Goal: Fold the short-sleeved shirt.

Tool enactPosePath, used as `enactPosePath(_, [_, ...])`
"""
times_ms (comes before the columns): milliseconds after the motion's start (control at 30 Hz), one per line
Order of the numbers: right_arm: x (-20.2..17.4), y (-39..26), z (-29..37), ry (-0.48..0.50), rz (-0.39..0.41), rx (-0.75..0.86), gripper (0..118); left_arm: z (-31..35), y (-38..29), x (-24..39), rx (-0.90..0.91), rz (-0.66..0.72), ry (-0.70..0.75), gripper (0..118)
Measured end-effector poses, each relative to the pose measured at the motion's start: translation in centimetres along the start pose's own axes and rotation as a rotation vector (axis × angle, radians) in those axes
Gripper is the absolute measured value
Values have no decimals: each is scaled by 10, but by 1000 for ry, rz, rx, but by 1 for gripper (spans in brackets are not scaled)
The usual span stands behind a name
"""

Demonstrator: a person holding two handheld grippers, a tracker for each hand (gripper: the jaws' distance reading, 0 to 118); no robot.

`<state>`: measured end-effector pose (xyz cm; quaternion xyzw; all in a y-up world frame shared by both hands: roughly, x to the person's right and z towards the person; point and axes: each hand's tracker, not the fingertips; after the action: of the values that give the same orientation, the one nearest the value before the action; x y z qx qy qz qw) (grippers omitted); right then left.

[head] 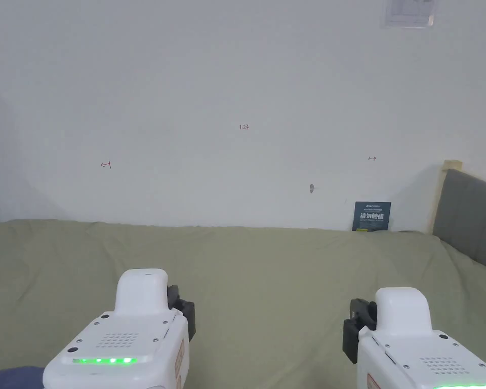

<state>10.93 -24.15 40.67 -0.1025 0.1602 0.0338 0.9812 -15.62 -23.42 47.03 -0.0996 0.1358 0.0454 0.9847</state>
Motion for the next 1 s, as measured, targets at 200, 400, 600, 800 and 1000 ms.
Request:
enactPosePath(200, [-2, 8, 2, -46, -12, 27, 118, -1, 3, 7, -20, -32, 63, 118])
enactPosePath(400, [0, 10, -1, -50, -14, -6, 118, -6, 12, 2, -143, 60, 12, 118])
enactPosePath(600, [-3, 9, -2, -35, 15, -20, 118, 3, 11, 13, -80, -37, -40, 118])
enactPosePath(800, [-5, 9, -4, -30, 21, -18, 118, 4, 12, 17, -62, -56, 24, 118])
enactPosePath(1000, [-2, 11, -3, -26, 12, -14, 118, 10, 20, 1, -51, 131, -190, 118])
